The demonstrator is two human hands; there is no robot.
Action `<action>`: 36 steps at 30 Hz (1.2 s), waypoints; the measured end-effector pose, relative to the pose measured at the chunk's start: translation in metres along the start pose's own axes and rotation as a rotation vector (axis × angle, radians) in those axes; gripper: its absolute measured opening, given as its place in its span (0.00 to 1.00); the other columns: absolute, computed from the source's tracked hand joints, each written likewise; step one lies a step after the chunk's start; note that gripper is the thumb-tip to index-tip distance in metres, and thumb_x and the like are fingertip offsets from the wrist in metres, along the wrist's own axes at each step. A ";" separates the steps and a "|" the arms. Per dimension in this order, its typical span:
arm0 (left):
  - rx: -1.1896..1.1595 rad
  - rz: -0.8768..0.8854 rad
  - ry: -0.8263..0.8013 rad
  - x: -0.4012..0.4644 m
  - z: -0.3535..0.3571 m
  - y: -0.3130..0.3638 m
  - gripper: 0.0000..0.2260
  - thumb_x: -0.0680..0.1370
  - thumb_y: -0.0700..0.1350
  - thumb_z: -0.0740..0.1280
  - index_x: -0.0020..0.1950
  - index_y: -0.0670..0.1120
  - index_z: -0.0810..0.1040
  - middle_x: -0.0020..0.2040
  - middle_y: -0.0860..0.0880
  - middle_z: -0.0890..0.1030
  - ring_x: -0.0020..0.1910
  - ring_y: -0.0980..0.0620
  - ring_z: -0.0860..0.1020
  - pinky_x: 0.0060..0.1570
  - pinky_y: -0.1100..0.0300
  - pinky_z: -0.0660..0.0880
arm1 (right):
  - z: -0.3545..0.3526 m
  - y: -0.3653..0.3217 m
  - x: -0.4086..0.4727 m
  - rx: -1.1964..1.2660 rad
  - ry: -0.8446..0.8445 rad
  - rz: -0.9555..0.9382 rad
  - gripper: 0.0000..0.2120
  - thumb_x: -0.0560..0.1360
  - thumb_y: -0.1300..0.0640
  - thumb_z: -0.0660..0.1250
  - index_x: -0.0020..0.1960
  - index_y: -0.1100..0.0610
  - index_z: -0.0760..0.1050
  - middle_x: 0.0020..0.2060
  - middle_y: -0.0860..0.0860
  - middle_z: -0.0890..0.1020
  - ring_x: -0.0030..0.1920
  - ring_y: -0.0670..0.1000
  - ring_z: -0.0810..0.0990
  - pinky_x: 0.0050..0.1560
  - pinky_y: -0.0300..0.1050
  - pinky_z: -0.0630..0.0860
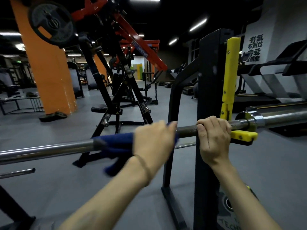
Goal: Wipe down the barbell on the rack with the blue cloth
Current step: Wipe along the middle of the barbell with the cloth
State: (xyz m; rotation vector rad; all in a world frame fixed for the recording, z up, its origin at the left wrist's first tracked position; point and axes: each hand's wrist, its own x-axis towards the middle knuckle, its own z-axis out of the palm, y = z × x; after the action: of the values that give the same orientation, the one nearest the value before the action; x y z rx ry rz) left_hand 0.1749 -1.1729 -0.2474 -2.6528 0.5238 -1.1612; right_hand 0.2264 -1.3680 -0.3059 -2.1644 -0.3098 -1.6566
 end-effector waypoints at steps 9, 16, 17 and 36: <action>-0.048 -0.076 -0.098 -0.005 -0.003 -0.023 0.25 0.81 0.64 0.42 0.49 0.51 0.73 0.45 0.48 0.83 0.46 0.43 0.83 0.35 0.54 0.62 | -0.011 0.017 0.004 -0.064 -0.040 -0.137 0.18 0.84 0.52 0.51 0.49 0.57 0.78 0.42 0.53 0.77 0.45 0.56 0.72 0.54 0.49 0.62; 0.034 -0.003 -0.009 -0.038 -0.009 -0.067 0.06 0.79 0.51 0.62 0.48 0.48 0.73 0.31 0.47 0.74 0.25 0.42 0.75 0.26 0.59 0.60 | 0.002 0.002 -0.001 -0.030 0.039 -0.003 0.17 0.84 0.52 0.51 0.45 0.57 0.75 0.41 0.52 0.75 0.45 0.55 0.71 0.56 0.50 0.63; 0.081 0.039 -0.046 -0.028 -0.005 -0.049 0.06 0.78 0.47 0.60 0.52 0.48 0.74 0.34 0.47 0.77 0.29 0.42 0.78 0.26 0.59 0.58 | 0.004 0.000 -0.001 -0.036 0.050 0.016 0.17 0.83 0.53 0.51 0.44 0.56 0.75 0.41 0.52 0.75 0.46 0.55 0.71 0.57 0.51 0.64; -0.055 -0.117 0.093 -0.051 0.005 -0.099 0.21 0.84 0.58 0.50 0.36 0.50 0.69 0.26 0.50 0.69 0.22 0.45 0.71 0.23 0.59 0.63 | 0.009 0.025 0.019 -0.183 0.113 -0.171 0.27 0.85 0.55 0.49 0.33 0.59 0.75 0.26 0.53 0.74 0.27 0.56 0.71 0.35 0.46 0.65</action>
State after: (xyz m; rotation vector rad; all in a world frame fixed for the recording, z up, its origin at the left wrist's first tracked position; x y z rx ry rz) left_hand 0.1702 -1.0619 -0.2541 -2.7192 0.4266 -1.3269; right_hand 0.2494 -1.3876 -0.2939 -2.2157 -0.3305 -1.9632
